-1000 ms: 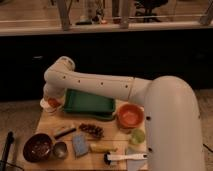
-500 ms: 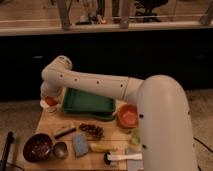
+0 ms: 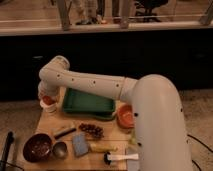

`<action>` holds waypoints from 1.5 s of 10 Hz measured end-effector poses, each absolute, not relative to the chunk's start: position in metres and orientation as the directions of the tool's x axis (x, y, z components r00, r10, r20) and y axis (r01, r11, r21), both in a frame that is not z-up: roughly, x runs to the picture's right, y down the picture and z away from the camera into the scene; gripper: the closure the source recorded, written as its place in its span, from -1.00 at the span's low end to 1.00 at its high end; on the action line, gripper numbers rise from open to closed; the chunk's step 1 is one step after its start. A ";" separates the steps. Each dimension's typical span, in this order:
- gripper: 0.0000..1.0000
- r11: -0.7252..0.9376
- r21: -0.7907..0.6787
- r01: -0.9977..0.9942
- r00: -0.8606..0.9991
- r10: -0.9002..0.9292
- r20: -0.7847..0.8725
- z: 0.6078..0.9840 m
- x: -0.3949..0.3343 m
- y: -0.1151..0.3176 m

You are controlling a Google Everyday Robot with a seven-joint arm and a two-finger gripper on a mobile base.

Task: Place apple in paper cup

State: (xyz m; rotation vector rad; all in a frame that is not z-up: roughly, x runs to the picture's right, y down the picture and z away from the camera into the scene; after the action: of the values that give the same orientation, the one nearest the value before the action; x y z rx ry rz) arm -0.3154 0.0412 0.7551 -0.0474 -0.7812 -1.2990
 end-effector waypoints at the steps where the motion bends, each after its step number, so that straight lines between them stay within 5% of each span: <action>1: 1.00 0.301 0.392 0.869 0.049 -0.842 0.537 0.756 -0.318 0.040; 15: 0.95 0.275 0.415 0.867 0.007 -0.840 0.542 0.773 -0.344 0.030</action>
State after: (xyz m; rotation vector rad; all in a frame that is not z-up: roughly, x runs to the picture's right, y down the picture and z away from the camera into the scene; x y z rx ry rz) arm -0.3442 0.0300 0.7725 -0.0410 -0.8136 -1.3356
